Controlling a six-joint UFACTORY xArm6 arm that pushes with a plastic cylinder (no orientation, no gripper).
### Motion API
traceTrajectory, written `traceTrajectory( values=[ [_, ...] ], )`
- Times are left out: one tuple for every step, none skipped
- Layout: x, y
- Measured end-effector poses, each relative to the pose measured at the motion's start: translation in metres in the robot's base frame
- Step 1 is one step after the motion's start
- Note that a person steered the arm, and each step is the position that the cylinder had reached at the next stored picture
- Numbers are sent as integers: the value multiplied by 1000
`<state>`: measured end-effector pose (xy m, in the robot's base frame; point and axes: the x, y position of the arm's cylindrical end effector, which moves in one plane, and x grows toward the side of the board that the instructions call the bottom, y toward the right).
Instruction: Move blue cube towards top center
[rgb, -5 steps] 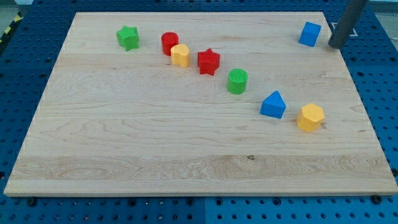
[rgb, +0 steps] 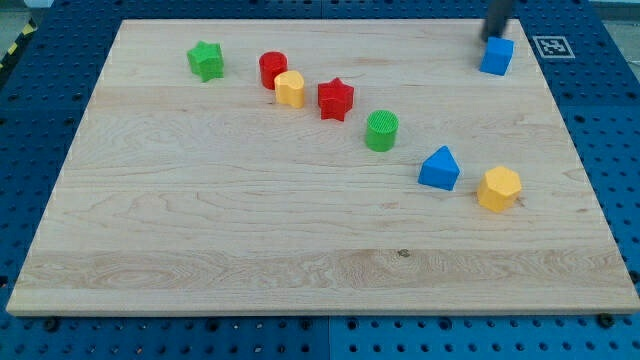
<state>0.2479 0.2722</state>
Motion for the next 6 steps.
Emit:
traceTrajectory(
  values=[
    [35, 32],
    [39, 1],
    [38, -86],
    [37, -152],
    [37, -150],
    [37, -114]
  ],
)
